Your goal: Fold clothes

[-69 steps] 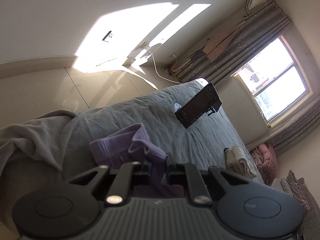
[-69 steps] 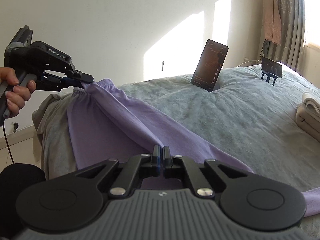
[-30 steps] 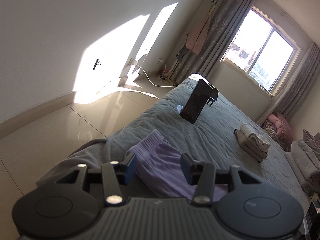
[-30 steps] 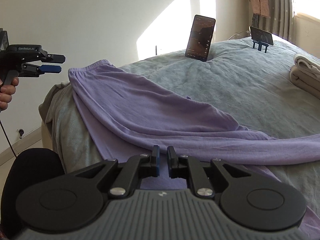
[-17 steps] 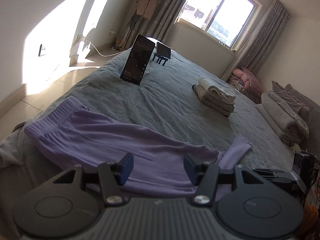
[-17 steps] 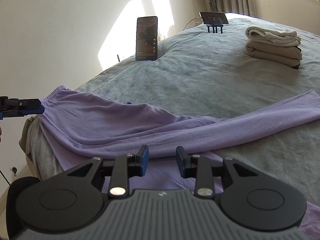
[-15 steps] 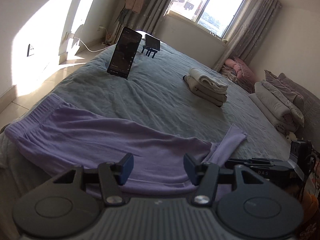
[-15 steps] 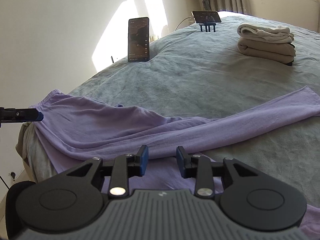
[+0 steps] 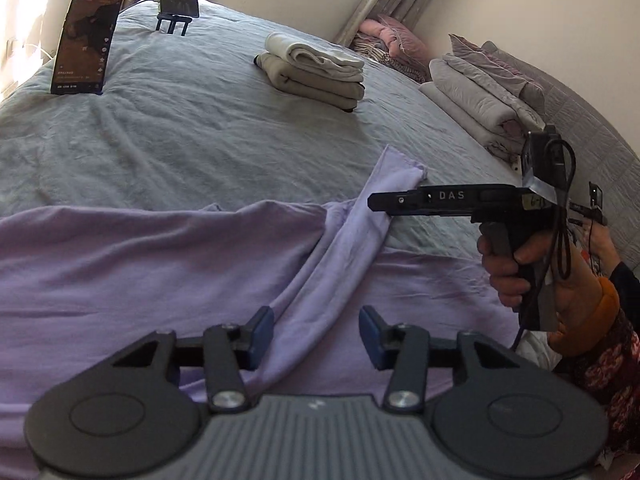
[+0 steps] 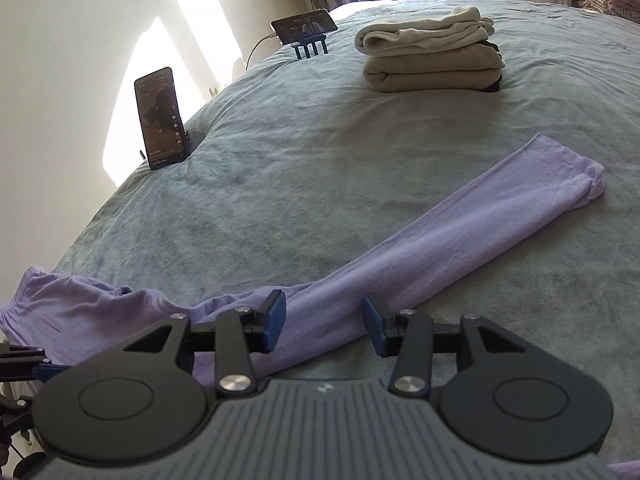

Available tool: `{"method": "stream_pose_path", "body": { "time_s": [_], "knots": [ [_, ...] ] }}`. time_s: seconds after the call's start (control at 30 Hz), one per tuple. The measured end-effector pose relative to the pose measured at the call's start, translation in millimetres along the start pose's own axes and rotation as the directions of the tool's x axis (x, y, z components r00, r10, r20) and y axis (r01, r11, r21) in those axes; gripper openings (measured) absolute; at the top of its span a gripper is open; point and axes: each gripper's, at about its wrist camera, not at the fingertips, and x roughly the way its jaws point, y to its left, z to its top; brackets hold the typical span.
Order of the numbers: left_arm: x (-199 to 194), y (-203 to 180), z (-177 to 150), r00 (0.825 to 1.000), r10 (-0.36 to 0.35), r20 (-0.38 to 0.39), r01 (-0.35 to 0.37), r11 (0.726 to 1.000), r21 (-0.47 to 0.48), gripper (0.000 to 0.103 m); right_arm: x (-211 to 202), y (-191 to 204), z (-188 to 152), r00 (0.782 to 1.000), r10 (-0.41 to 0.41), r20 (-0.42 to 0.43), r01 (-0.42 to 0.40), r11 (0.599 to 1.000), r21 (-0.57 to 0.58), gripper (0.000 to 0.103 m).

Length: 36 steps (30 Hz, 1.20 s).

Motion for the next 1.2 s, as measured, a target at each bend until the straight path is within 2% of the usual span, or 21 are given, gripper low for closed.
{"method": "stream_pose_path", "body": {
  "time_s": [0.07,0.17,0.3,0.33,0.4,0.43,0.47,0.67,0.9,1.2],
  "knots": [
    [7.9,1.0,2.3,1.000,-0.013,-0.012,0.013,1.000,-0.009,0.041,5.5,1.1,3.7,1.000,-0.015,-0.004,0.015,1.000,-0.021,0.048],
    [17.0,0.6,5.0,1.000,-0.016,-0.018,0.016,1.000,-0.014,0.031,13.0,2.0,6.4,0.999,-0.043,0.000,0.043,0.998,-0.048,0.048],
    [23.4,-0.7,6.8,1.000,-0.019,-0.017,0.019,1.000,-0.016,0.025,18.2,2.6,5.9,0.998,-0.067,0.017,0.068,0.995,-0.076,0.048],
    [24.7,-1.6,7.1,1.000,-0.017,-0.016,0.017,1.000,-0.012,0.024,19.4,3.9,4.8,0.997,-0.079,0.023,0.080,0.993,-0.092,0.046],
    [25.9,-3.5,6.8,1.000,-0.007,-0.013,0.007,1.000,-0.002,0.014,21.5,8.0,1.6,0.992,-0.123,0.039,0.128,0.982,-0.141,0.023],
    [26.0,-3.9,6.7,1.000,-0.002,-0.010,0.002,1.000,-0.002,0.011,20.6,8.5,0.7,0.989,-0.142,0.049,0.148,0.977,-0.156,0.004],
    [25.4,-4.0,6.9,1.000,0.001,-0.007,-0.001,1.000,-0.003,0.006,18.4,7.2,0.5,0.988,-0.145,0.058,0.152,0.976,-0.155,0.002],
    [11.1,-9.4,7.5,0.999,-0.010,0.047,0.010,1.000,0.014,0.003,-12.4,8.6,0.7,0.978,-0.151,0.142,0.172,0.974,-0.150,0.001],
    [-8.0,-26.8,7.7,0.993,-0.056,0.102,0.047,0.995,0.093,0.003,-66.6,14.9,-5.8,0.951,-0.164,0.263,0.211,0.964,-0.163,0.001],
    [-14.2,-41.9,-4.4,0.991,-0.117,0.062,0.101,0.972,0.212,0.003,-120.6,24.3,-43.6,0.919,-0.201,0.339,0.278,0.940,-0.197,0.001]
  ]
}}
